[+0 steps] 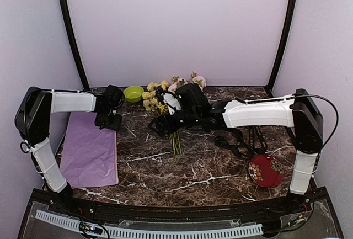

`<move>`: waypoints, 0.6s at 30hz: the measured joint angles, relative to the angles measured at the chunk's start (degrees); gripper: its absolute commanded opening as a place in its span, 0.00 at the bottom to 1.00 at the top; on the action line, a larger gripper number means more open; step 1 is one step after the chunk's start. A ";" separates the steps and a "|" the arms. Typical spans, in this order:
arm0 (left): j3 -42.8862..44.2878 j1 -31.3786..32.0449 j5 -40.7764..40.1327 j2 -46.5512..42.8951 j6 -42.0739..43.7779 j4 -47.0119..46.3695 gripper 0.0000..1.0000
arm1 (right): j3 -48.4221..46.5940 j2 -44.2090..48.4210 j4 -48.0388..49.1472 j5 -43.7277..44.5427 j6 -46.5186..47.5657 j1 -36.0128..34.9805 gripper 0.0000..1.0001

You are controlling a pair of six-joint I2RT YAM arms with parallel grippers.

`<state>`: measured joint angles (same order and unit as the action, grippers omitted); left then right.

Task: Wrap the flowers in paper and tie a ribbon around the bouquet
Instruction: Pick up the corner of the folded wrapping paper at the corner of the board.

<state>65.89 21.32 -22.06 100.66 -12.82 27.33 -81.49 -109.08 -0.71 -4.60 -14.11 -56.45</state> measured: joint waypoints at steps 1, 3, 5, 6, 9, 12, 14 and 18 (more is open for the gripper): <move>0.63 0.07 -0.42 1.46 -0.02 0.11 0.56 | 0.42 0.00 -0.22 0.42 0.33 0.00 0.95; 1.68 0.17 -1.55 3.82 0.02 0.52 0.42 | 1.27 0.00 -0.83 1.31 1.01 0.00 0.95; 3.23 0.22 -3.17 6.19 0.00 1.51 0.36 | 1.92 0.00 -1.53 2.12 1.81 0.02 0.96; 3.98 0.22 -3.96 7.06 0.00 1.90 0.36 | 2.16 0.00 -1.86 2.38 2.14 0.07 0.96; 5.68 0.22 -5.09 8.63 0.09 2.64 0.37 | 3.15 0.02 -2.03 2.95 3.17 0.07 0.97; 6.75 0.22 -5.33 9.88 0.04 2.84 0.38 | 4.50 0.02 -2.29 3.30 3.98 0.07 0.97; 7.13 0.22 -5.46 10.84 0.04 2.91 0.38 | 5.16 0.04 -2.47 3.43 4.28 0.07 0.97; 8.37 0.22 -6.01 12.33 0.11 4.22 0.43 | 5.70 0.04 -2.82 3.63 4.92 0.07 0.97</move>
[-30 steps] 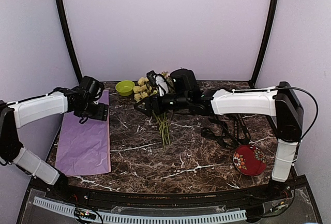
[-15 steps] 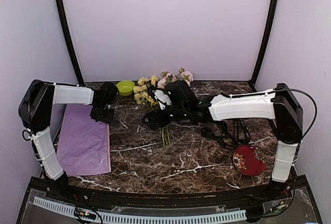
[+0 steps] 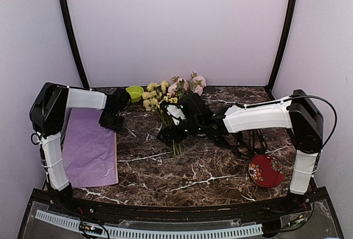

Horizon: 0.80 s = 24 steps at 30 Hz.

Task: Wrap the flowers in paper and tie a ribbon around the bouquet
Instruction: Pick up the corner of the folded wrapping paper at the corner of the board.

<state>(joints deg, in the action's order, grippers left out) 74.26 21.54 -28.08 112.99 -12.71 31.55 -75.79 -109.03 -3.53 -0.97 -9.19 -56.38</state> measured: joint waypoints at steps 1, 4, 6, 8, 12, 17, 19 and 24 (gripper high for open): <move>0.42 0.07 -0.04 0.22 0.00 0.26 0.43 | 0.00 0.00 0.02 0.00 0.13 0.00 0.97; 1.60 0.46 -0.55 0.87 -0.09 1.31 0.41 | 0.00 0.07 0.02 0.15 0.48 0.00 0.97; 2.36 0.85 -1.66 1.49 -0.17 2.69 0.40 | 0.00 0.09 0.00 0.20 0.72 0.00 0.97; 3.28 1.40 -3.41 2.36 -0.33 4.70 0.38 | 0.00 0.09 0.00 0.20 1.05 0.00 0.98; 3.69 2.10 -6.82 2.82 -0.76 8.39 0.38 | 0.00 0.42 0.02 0.20 1.95 0.00 0.98; 4.61 2.51 -11.39 3.15 -1.60 13.75 0.38 | 0.00 1.05 0.04 0.17 3.17 0.00 0.98; 5.03 2.54 -13.40 3.50 -2.01 15.63 0.38 | 0.00 1.05 0.00 0.17 3.58 0.00 0.98; 5.03 2.64 -17.46 5.20 -2.51 19.04 0.39 | 0.00 1.05 -0.02 0.17 4.48 0.00 0.99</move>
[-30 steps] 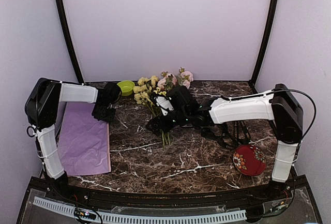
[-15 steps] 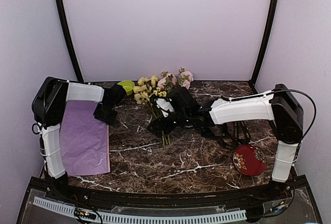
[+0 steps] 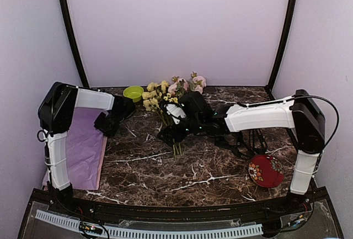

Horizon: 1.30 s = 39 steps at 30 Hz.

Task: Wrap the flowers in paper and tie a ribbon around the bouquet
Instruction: Pick up the corner of the folded wrapping paper at the corner of the board.

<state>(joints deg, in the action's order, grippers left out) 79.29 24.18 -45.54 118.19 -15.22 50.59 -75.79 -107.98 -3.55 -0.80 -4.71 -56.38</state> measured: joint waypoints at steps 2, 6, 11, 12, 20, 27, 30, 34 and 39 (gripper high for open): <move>-0.79 -0.02 -0.15 0.70 0.02 0.02 0.39 | 0.00 0.00 0.00 0.00 0.20 0.00 0.99; -1.57 0.00 -0.52 1.40 0.17 0.26 0.26 | 0.00 0.00 -0.02 0.00 0.50 0.00 0.99; -1.81 -0.02 -0.72 1.70 1.27 0.28 0.00 | 0.02 0.07 -0.48 1.09 0.79 0.00 1.00; -1.90 -0.02 -0.68 1.75 1.60 0.26 0.00 | 0.11 0.22 -0.52 1.55 0.81 0.00 1.00; -6.75 -2.43 2.32 -3.91 4.81 -2.51 0.00 | 1.73 3.76 -0.81 5.16 0.81 0.02 1.00; -0.63 -9.38 1.22 -23.61 8.57 -2.60 0.00 | 2.86 6.47 -0.74 5.55 0.70 0.35 1.00; 5.40 -9.22 -1.99 -28.57 12.13 -3.39 0.00 | 3.65 7.80 -0.44 5.09 0.11 0.98 1.00; 12.63 -8.09 -3.30 -32.48 17.29 -6.03 0.00 | 4.92 10.12 0.39 2.84 -1.22 3.61 1.00; 14.84 2.49 -1.40 -38.07 26.77 -13.90 0.00 | 7.58 13.92 2.25 -0.61 -3.34 8.98 1.00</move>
<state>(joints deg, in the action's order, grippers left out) 94.13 26.68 -46.94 80.12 11.55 36.69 -68.20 -94.06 -1.30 -1.41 -8.05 -47.40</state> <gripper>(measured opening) 0.005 0.999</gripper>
